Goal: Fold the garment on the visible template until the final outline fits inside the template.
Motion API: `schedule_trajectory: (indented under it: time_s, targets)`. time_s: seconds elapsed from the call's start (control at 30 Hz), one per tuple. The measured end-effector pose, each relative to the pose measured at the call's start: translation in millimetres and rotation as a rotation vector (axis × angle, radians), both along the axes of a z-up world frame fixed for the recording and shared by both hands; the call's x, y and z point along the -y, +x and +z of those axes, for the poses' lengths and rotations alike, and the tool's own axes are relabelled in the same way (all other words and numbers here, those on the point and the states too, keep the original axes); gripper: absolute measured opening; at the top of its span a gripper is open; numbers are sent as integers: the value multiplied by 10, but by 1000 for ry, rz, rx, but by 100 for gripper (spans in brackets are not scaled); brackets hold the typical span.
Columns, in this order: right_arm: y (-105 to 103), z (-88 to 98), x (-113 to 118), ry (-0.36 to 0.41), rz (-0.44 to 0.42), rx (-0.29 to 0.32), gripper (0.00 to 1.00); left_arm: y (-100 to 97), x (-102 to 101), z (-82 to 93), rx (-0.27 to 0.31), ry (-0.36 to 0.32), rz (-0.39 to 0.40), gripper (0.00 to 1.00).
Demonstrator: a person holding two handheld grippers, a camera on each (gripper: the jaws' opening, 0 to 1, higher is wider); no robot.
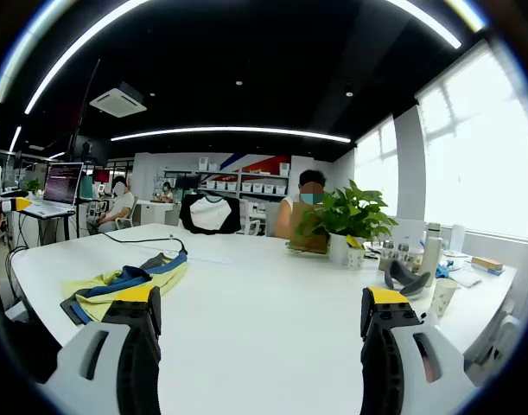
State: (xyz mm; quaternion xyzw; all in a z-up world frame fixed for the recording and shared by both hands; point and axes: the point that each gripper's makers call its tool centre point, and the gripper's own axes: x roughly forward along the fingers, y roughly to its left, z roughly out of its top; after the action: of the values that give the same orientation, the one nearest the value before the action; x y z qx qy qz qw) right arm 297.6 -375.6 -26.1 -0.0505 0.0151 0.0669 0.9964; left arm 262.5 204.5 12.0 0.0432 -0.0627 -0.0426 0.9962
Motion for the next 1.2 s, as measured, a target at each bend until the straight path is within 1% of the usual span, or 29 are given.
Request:
schedule_trajectory:
  time_s: [0.1,0.23,0.3,0.37,0.53,0.63,0.73,0.83,0.97,1.03,1.07,1.13,1.2]
  targets:
    - [-4,-23,28,2,-15,-17,100,3,16,0,-1,4,-2,100]
    - [-2,-26,34,14,-9,-19,100,5,33,0,-1,4,-11,100]
    - [-11,-35,26,17,-4,-27,100,7,24,-3,-3,3,-9,100]
    - [-14,-23,39,22,-14,-22,100,1,8,5,1,8,-6,100]
    - [-13,-40,50,10,-21,-31,100,-21,-34,33,10,3,4,100]
    - [-3,-24,58,44,-28,-26,100,4,-74,11,4,-11,18,100]
    - [-1,20,57,67,-18,-1,100,6,-58,-6,-2,-3,13,100]
    - [-5,59,85,90,-26,23,100,9,-24,-7,-4,0,0,100]
    - [15,31,72,52,-27,9,100,22,-6,-15,-6,3,-5,100]
    - [19,-13,27,8,-13,-7,100,27,-11,-27,-12,3,-6,100]
    - [20,-8,0,-6,-8,-1,100,26,-18,-26,-13,1,-7,100]
    - [19,46,-31,-6,2,29,100,23,-33,-15,-9,-3,-3,100]
    - [14,76,-58,-21,10,45,100,22,-43,-14,-10,-1,0,100]
